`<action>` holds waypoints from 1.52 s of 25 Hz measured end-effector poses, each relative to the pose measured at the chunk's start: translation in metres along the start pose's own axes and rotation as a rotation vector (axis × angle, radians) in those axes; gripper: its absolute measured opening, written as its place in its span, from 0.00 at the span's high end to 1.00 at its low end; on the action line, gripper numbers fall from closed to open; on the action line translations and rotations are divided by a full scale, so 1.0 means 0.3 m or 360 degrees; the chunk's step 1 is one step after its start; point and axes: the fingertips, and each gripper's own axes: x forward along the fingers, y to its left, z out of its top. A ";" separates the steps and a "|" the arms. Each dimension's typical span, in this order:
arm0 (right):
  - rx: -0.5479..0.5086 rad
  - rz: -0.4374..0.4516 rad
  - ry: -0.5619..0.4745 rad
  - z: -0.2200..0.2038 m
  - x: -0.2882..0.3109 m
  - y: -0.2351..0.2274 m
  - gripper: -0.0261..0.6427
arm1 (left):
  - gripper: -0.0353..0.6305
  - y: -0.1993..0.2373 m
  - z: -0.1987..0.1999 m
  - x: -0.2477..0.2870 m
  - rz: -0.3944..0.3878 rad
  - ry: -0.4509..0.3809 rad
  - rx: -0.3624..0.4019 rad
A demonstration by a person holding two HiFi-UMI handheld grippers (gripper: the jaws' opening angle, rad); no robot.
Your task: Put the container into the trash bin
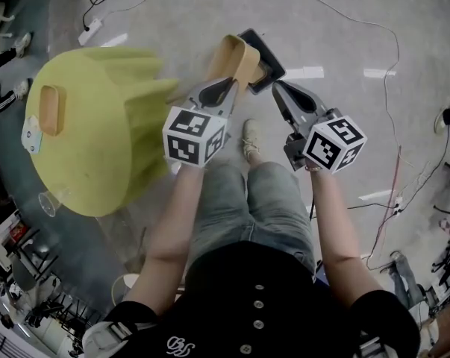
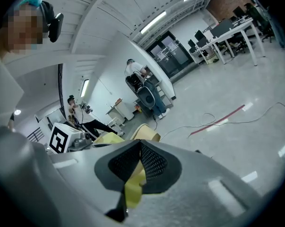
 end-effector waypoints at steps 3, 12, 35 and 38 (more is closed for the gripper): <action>0.0038 -0.0016 0.0016 -0.033 0.018 -0.064 0.96 | 0.91 0.014 -0.034 0.068 -0.0013 0.0045 -0.0052; 0.0124 -0.0095 0.0059 -0.132 0.063 -0.201 0.96 | 0.91 0.039 -0.107 0.227 -0.0008 0.0108 -0.0108; 0.0215 -0.0191 0.0101 -0.242 0.132 -0.440 0.96 | 0.91 0.123 -0.288 0.530 0.0042 0.0244 -0.0395; 0.0222 -0.0225 0.0097 -0.243 0.134 -0.463 0.96 | 0.91 0.142 -0.291 0.549 0.0069 0.0275 -0.0328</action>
